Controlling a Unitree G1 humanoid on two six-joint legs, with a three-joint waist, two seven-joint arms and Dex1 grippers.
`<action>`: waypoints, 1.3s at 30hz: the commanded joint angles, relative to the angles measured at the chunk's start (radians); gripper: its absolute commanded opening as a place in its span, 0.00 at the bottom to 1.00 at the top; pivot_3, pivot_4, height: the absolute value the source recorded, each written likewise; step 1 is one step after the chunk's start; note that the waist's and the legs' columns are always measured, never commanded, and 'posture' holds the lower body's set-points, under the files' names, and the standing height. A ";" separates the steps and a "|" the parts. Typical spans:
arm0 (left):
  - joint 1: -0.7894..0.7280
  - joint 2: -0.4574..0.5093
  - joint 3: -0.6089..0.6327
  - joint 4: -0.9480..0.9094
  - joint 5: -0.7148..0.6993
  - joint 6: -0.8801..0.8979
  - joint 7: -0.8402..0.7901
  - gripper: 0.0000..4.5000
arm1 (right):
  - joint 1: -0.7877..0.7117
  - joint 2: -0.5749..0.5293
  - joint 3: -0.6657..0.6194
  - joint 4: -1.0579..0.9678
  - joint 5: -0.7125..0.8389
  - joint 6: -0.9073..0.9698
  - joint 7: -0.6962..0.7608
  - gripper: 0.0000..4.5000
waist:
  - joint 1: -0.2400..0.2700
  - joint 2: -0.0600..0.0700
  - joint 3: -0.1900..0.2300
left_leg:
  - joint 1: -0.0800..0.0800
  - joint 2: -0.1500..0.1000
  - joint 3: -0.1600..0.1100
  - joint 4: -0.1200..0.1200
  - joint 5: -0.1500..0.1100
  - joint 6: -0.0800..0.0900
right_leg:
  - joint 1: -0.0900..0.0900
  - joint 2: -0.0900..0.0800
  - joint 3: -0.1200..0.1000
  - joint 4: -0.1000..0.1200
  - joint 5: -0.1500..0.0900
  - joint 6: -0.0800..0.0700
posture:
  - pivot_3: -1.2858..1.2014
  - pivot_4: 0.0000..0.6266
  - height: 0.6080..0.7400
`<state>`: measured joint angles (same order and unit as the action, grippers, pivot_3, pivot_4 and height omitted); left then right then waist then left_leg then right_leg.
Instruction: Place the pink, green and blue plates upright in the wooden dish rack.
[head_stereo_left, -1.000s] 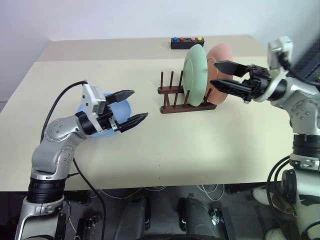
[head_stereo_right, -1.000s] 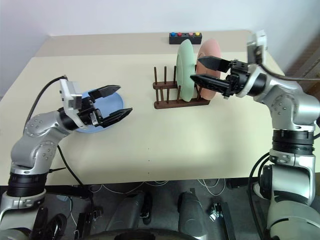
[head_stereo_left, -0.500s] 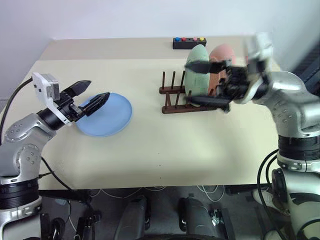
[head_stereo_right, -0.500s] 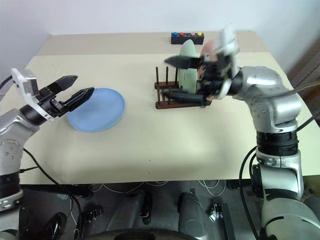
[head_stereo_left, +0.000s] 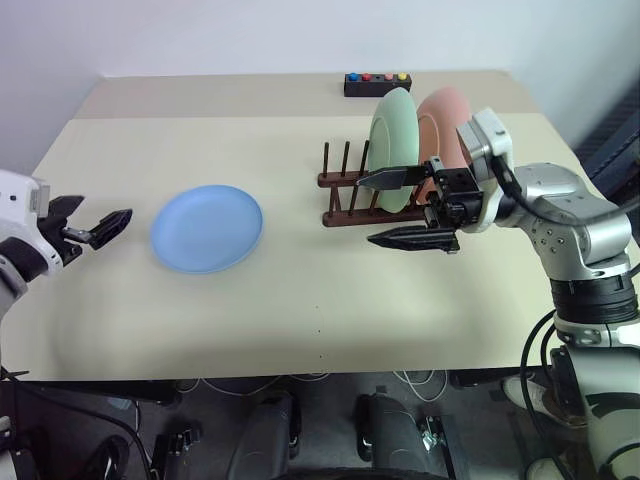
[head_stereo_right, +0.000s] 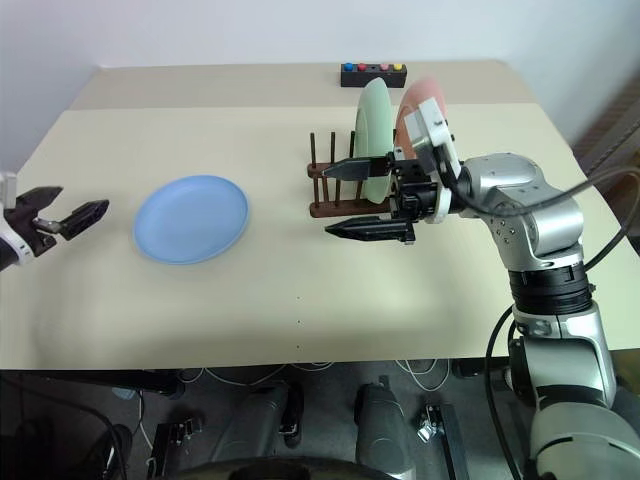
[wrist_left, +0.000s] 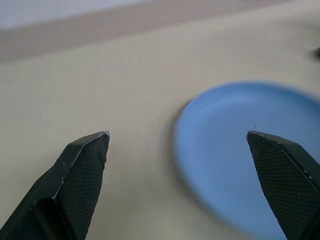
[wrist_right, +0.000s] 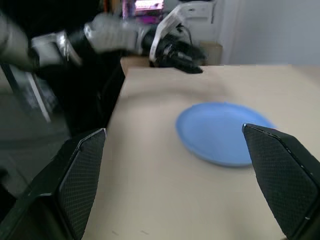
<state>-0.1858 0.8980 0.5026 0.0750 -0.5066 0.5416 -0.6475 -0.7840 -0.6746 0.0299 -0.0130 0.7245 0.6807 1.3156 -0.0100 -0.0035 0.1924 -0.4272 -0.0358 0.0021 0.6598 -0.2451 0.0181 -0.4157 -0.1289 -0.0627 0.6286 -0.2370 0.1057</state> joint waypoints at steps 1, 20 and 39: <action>-0.015 0.019 0.041 0.013 0.030 -0.010 0.035 1.00 | -0.038 0.001 -0.033 0.003 0.040 0.087 -0.041 1.00 | 0.002 0.000 0.000 | 0.000 0.000 0.000 0.000 0.000 0.000 | -0.001 0.000 0.000 0.000 0.000 0.000 | 0.52 0.24 0.96; -0.597 0.004 -0.143 0.231 0.033 0.756 0.278 1.00 | 0.030 -0.001 -0.043 -0.052 0.006 0.070 -0.113 1.00 | 0.010 -0.007 0.000 | -0.001 -0.002 0.001 -0.007 0.005 -0.001 | -0.001 0.005 0.000 0.002 0.000 0.001 | 0.52 0.24 0.96; -0.934 0.024 -0.500 0.819 0.197 0.781 -0.021 1.00 | 0.046 -0.014 -0.052 -0.052 0.006 0.069 -0.125 1.00 | -0.002 -0.012 0.001 | -0.001 -0.001 0.001 -0.007 0.007 -0.004 | -0.001 0.008 0.000 0.004 0.000 0.001 | 0.52 0.24 0.96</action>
<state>-1.0901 0.8938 0.0361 0.8807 -0.3396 1.3431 -0.6250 -0.7335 -0.6788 0.0129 -0.0378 0.7207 0.7570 1.1870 -0.0117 -0.0153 0.1936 -0.4278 -0.0364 0.0031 0.6529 -0.2381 0.0145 -0.4165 -0.1212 -0.0626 0.6329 -0.2366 0.1066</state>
